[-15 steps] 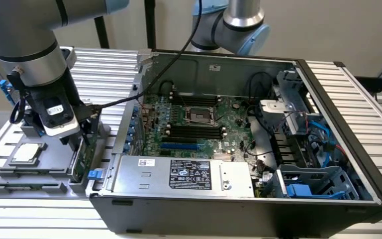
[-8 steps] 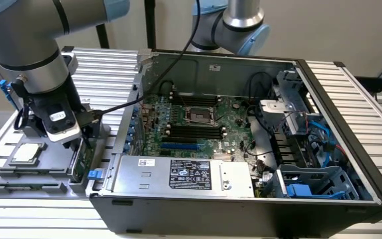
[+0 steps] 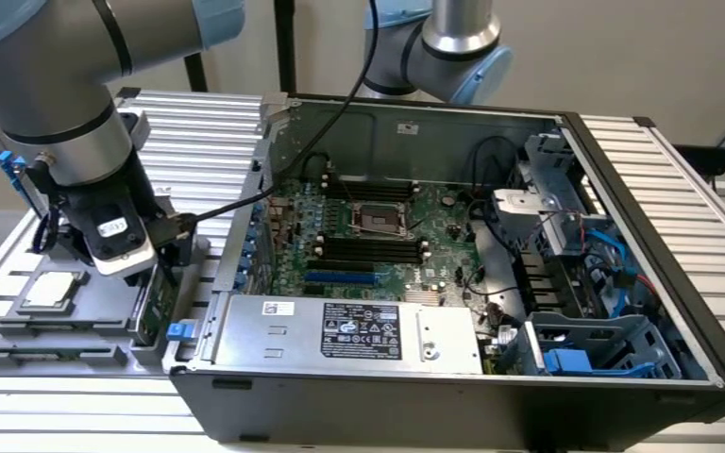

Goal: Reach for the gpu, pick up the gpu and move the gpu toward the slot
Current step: 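Pick up the gpu and move the gpu toward the slot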

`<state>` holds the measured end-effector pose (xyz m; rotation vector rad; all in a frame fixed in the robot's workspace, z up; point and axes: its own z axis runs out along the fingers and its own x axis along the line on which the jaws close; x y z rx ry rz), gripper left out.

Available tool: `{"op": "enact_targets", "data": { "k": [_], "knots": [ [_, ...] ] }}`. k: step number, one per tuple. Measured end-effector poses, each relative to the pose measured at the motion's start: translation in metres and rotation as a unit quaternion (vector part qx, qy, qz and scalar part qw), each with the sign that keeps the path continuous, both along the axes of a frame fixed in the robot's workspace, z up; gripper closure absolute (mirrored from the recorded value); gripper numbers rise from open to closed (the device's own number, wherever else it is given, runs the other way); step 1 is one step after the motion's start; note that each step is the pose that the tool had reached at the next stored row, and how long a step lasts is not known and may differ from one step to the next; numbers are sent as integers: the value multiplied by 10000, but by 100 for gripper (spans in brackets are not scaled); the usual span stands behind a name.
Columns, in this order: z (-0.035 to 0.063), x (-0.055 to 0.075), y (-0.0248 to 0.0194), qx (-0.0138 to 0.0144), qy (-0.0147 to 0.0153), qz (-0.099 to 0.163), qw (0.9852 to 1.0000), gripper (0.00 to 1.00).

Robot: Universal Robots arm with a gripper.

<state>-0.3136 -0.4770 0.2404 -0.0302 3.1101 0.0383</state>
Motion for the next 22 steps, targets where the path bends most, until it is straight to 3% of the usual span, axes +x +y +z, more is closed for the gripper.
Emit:
{"op": "enact_targets", "data": {
  "k": [13,16,17,22],
  "knots": [
    [-12,-31,-3,-2,-1,-37,10000,46],
    [-12,-33,-3,-2,-1,-44,10000,55],
    [-12,-34,-3,-2,-1,-45,10000,62],
    [-12,-36,0,-2,-1,-48,10000,64]
  ]
}}
